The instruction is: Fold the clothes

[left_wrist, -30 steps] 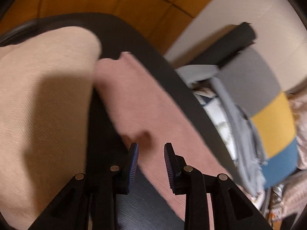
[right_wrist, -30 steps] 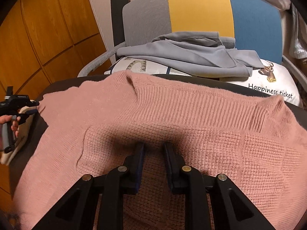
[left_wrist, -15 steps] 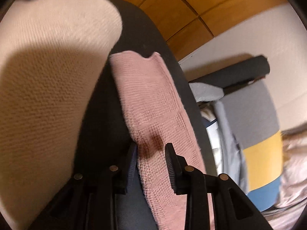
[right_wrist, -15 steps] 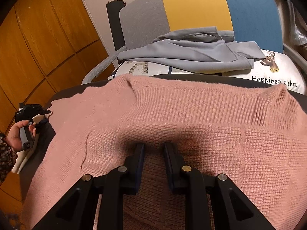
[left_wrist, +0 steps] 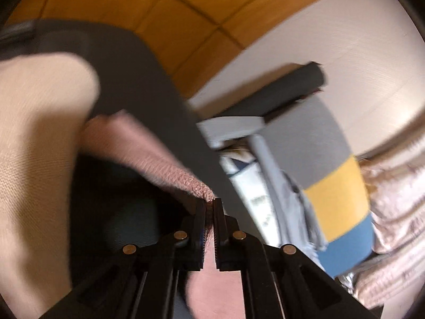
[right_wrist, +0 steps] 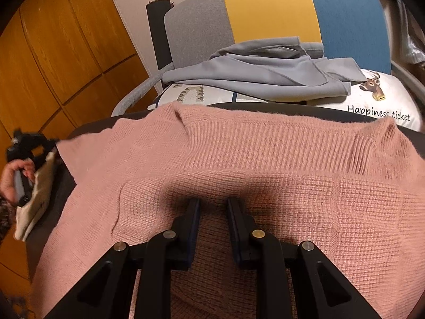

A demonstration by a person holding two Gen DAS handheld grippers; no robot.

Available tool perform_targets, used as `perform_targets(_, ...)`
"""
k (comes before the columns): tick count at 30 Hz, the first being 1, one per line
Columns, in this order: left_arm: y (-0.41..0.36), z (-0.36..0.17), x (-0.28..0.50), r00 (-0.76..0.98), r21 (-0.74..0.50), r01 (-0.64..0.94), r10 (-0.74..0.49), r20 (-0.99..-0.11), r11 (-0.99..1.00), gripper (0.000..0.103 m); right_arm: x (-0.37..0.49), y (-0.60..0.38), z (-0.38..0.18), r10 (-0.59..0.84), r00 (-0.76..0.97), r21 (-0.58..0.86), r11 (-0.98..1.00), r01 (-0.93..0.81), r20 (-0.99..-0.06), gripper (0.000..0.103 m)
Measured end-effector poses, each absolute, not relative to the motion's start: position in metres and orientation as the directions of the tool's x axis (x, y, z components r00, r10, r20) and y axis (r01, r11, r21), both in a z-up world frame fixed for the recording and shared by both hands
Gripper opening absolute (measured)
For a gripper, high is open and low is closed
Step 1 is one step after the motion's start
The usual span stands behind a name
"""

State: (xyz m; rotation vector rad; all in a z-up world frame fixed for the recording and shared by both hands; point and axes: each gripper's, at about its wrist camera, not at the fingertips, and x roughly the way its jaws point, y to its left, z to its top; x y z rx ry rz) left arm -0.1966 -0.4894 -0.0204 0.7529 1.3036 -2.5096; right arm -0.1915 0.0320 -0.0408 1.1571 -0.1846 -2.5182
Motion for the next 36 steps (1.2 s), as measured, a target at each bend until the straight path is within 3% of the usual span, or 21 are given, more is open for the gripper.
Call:
perform_targets(5,-0.429,0.032,-0.215,-0.881,-0.663,0.201,0.163,-0.444,-0.721,0.003,-0.195,0.034,-0.034,-0.387,-0.576,0.295,-0.922,0.251,-0.72,0.027)
perform_targets(8,-0.382,0.052,-0.218,-0.873,-0.632,0.075,0.256,-0.415,-0.771,0.003,-0.192,0.046,-0.025,-0.414,-0.573,0.362,-0.908,0.211,-0.707,0.04)
perform_targets(17,-0.228,0.053,-0.176,-0.768,-0.425,-0.229,0.431,-0.474,-0.876,0.003,-0.159,0.085,0.004,-0.456,-0.616,0.474,-0.868,0.148,-0.643,0.046)
perform_targets(26,-0.144,-0.021,-0.171,-0.639,-0.316,-0.238,0.393,-0.661,-0.918,0.005,-0.149,0.089,0.006,-0.442,-0.608,0.455,-0.879,0.145,-0.659,0.047)
perform_targets(29,-0.14,-0.031,-0.152,-0.589,-0.306,-0.279,0.414,-0.694,-0.91,0.014,-0.152,0.079,0.009,-0.434,-0.601,0.42,-0.891,0.173,-0.672,0.047)
perform_targets(34,-0.191,-0.024,-0.113,-0.643,-0.399,-0.286,0.483,-0.595,-0.871,0.016,-0.157,0.031,0.03,-0.434,-0.599,0.309,-0.901,0.305,-0.673,0.048)
perform_targets(36,-0.225,-0.021,-0.097,-0.71,-0.428,-0.223,0.447,-0.545,-0.876,0.017,-0.158,0.001,0.039,-0.442,-0.59,0.252,-0.891,0.378,-0.676,0.049)
